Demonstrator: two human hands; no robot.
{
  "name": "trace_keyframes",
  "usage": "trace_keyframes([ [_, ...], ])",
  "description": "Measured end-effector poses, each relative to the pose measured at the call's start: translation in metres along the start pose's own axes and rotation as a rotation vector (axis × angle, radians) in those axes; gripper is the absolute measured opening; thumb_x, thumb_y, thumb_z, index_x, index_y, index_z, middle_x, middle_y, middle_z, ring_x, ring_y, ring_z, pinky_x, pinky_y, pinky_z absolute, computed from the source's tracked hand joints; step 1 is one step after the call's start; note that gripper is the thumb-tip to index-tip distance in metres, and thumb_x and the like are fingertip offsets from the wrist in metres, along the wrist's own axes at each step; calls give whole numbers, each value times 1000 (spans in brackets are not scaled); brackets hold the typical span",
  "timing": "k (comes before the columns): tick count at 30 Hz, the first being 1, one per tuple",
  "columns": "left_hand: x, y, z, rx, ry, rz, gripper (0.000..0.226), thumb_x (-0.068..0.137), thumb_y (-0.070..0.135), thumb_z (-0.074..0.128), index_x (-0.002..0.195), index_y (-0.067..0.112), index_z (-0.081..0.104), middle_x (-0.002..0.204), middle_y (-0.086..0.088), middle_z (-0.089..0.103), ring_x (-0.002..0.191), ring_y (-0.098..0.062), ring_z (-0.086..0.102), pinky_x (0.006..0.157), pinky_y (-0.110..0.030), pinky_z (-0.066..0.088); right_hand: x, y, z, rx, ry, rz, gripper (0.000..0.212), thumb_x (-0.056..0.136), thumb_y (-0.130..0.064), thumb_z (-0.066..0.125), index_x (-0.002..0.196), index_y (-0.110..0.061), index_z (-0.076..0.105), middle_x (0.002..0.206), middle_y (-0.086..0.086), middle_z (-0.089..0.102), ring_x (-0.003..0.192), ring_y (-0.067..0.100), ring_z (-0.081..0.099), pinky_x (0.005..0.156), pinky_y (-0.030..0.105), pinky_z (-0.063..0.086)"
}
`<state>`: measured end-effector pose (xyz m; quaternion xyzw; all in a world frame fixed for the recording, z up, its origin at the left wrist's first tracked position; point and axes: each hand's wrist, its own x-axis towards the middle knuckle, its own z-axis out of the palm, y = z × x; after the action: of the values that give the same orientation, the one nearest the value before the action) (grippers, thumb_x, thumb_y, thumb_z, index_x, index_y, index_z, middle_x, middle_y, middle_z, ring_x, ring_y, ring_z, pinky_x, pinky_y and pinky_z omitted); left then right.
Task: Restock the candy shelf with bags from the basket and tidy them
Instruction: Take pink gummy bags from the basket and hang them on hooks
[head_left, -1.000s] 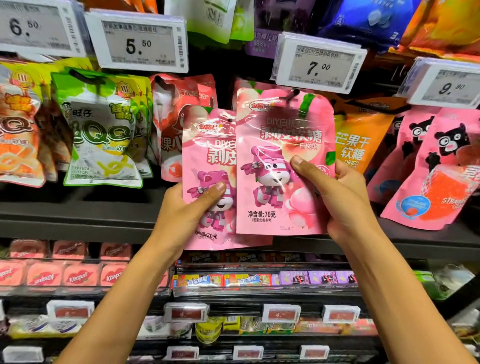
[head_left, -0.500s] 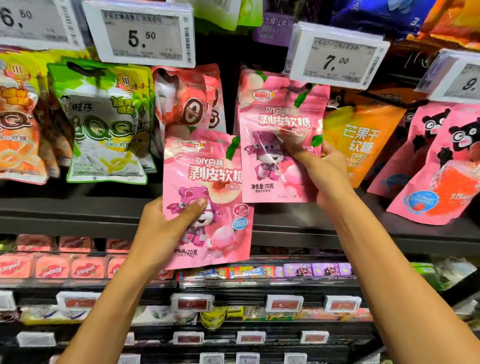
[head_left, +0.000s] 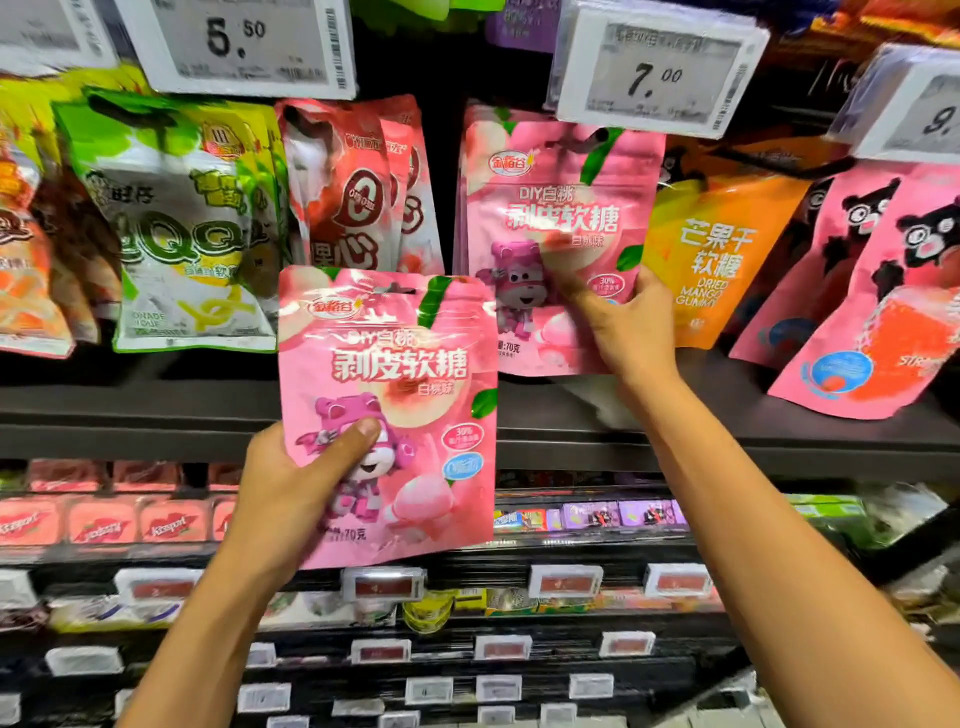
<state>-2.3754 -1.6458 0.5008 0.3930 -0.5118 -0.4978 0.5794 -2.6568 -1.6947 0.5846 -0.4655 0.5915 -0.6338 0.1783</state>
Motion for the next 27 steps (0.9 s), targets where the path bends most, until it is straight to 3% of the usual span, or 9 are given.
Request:
trace_keyframes([
  [3,6,5,19,-10,-29,-2,42,61,61,78,90,32,76,83,2,77,72,-16,71,61,-30,56,-13,2,-2,-56,87,-53,45,77,-28,81,110,-13,55,101,-1,65,85,1,60,80,23,51],
  [5,10,13,35,-15,-72,19,37,65,57,77,93,33,76,88,3,77,80,-16,73,65,-27,56,-26,-3,-7,-60,219,-114,40,86,-30,73,117,-13,54,112,0,61,101,8,58,88,23,48],
  [7,14,20,49,-47,-111,16,34,66,52,78,94,33,76,93,2,77,86,-17,74,68,-25,57,-40,-12,-11,17,253,-133,19,93,-33,63,106,-20,59,103,-6,63,92,5,57,82,25,46],
  [8,16,25,57,-65,-132,14,34,66,51,78,94,32,76,93,0,77,87,-18,74,69,-26,57,-46,-17,-13,93,187,-112,10,95,-33,60,96,-22,60,92,-12,63,83,1,56,76,22,45],
  [10,18,35,71,-76,-175,29,34,66,49,77,94,31,76,94,0,77,88,-18,74,71,-26,57,-58,-28,-14,283,-49,-16,16,93,-36,58,86,-22,61,77,-16,65,73,-1,56,68,17,44],
  [12,21,45,84,-59,-211,59,30,67,48,76,94,34,76,94,2,77,89,-16,74,73,-25,57,-67,-36,-15,403,-201,35,22,89,-38,60,93,-17,63,80,-12,71,75,1,65,65,18,50],
  [15,25,58,98,-45,-242,107,28,70,47,74,95,35,76,95,5,77,90,-14,73,76,-25,58,-68,-46,-19,448,-170,12,21,89,-30,68,104,-15,68,97,2,76,87,15,72,70,28,57],
  [19,26,67,109,-47,-277,138,24,74,46,74,95,37,75,97,6,77,93,-15,73,85,-36,57,-63,-54,-28,479,-90,-54,16,87,-25,70,100,-17,71,94,2,76,85,16,71,71,29,56],
  [27,24,75,114,-78,-301,177,18,75,43,73,91,35,75,93,7,77,88,-11,73,73,-20,55,-62,-62,-30,522,-84,-78,16,89,-21,69,104,-14,69,94,1,76,85,15,71,70,28,56],
])
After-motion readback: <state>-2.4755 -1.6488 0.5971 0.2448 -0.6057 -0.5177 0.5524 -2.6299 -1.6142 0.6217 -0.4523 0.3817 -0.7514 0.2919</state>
